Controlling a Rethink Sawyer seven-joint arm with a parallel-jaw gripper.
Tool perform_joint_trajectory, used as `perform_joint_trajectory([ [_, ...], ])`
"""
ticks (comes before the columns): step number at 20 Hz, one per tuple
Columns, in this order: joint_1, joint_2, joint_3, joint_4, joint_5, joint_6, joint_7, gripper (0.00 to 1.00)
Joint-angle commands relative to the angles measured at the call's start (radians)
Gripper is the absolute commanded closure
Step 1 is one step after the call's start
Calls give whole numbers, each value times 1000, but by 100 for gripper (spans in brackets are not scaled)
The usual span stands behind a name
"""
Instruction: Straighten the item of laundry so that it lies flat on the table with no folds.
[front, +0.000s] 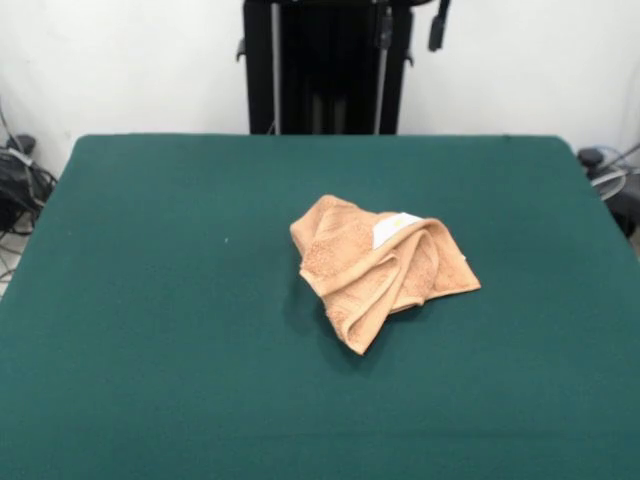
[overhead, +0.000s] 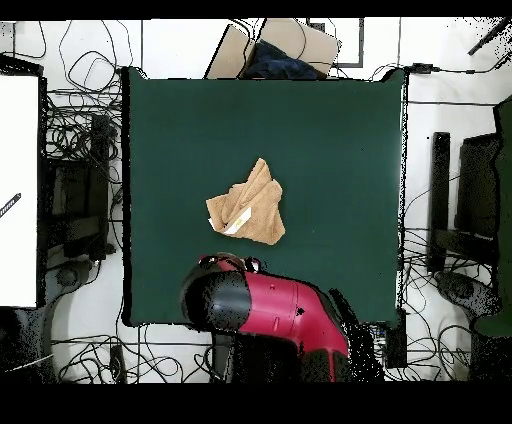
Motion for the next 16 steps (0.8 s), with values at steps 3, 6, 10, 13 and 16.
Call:
perform_joint_trajectory([
  [3,-19,89,111,-52,-46,-45,25,0],
  [6,-26,99,120,-65,-44,-34,18,0],
  [10,-37,119,131,-80,-45,-37,9,0],
  [13,-42,124,135,-96,-49,-26,3,0],
  [16,-49,135,144,-118,-52,-11,-1,0],
])
